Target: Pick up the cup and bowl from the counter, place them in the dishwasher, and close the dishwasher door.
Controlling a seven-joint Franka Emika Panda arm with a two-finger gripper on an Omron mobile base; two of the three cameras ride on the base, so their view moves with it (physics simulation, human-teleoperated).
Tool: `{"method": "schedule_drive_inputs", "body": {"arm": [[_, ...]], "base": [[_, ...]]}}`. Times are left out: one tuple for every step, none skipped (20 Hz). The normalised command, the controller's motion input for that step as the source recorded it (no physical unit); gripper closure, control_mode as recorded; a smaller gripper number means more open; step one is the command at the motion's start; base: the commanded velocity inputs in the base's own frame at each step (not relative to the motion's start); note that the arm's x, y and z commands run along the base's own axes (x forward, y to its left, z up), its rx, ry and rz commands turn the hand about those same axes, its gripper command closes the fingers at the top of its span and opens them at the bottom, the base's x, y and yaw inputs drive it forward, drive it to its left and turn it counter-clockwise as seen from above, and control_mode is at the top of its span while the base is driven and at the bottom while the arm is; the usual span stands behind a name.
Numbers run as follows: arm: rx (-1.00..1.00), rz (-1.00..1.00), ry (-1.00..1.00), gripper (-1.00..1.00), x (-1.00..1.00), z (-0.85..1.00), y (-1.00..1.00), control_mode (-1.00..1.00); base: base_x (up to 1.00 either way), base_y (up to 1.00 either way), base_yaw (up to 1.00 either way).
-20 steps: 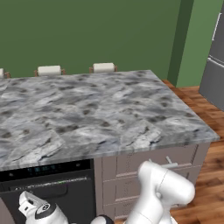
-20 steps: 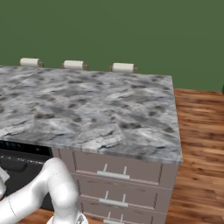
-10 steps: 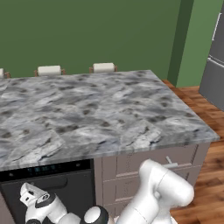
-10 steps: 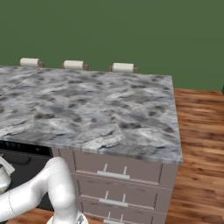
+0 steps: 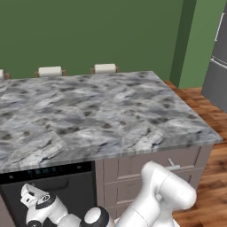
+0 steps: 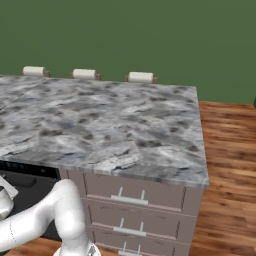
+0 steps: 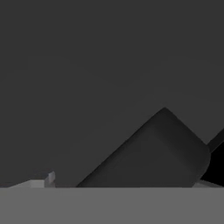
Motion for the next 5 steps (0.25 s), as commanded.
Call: {"method": "schedule_drive_inputs", "body": {"arm": [[-0.07,0.0,-0.09,-1.0,0.54,-0.36,-0.27,-1.0],[-0.08,0.0,-0.09,-1.0,0.56,-0.37,-0.29,-1.0],[-0.08,0.0,-0.09,-1.0,0.61,-0.36,-0.32,-1.0],[-0.08,0.0,-0.08,-1.0,0.63,-0.36,-0.36,-1.0],[-0.08,0.0,-0.08,-1.0,0.66,-0.36,-0.38,-1.0]], "base": [[0.0,0.0,0.0],[0.0,0.0,0.0],[0.0,0.0,0.0],[0.0,0.0,0.0],[0.0,0.0,0.0]]}}
